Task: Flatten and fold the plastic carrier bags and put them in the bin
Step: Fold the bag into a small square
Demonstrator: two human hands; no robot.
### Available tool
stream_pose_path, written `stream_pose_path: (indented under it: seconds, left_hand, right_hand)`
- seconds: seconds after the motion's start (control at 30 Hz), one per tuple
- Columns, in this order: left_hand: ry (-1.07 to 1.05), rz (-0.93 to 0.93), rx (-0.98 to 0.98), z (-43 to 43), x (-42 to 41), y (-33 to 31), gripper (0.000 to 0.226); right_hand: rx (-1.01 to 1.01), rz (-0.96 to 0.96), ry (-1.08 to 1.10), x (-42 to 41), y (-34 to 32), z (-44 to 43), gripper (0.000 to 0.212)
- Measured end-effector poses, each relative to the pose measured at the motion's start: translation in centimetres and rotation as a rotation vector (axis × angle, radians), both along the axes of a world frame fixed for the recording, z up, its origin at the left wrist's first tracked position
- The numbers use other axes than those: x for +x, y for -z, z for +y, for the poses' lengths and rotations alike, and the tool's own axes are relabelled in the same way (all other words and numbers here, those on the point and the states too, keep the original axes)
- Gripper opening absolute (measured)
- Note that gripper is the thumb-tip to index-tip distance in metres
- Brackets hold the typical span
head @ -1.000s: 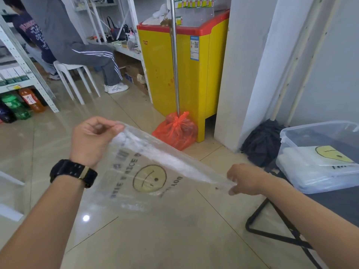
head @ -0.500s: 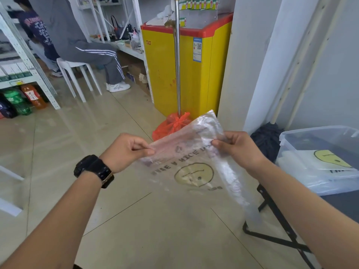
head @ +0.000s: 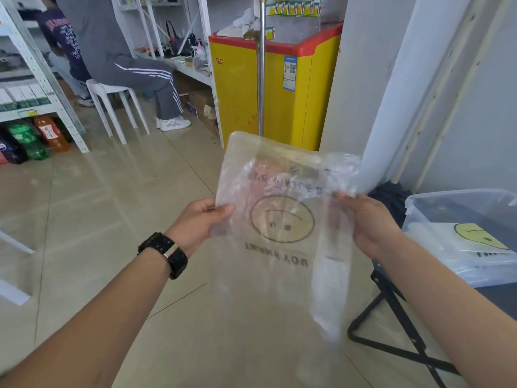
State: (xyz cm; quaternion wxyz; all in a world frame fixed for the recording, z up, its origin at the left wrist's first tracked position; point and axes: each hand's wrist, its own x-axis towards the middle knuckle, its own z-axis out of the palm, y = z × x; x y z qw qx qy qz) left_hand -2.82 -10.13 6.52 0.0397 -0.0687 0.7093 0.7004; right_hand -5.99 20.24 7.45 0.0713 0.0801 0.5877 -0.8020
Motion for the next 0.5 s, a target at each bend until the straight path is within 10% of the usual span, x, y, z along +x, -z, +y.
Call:
stream_pose_path:
  seconds: [0.23,0.5]
  left_hand:
    - [-0.204,0.002,0.076,-1.2,-0.3,-0.4,0.025]
    - [0.080,0.009,-0.007,-2.7,0.9,-1.9,0.051]
  right_hand:
    - [0.368,-0.041,-0.213,1.0,0.8,-0.7,0.060]
    - [0.352,0.043,-0.072,0.5,0.7,0.1,0.022]
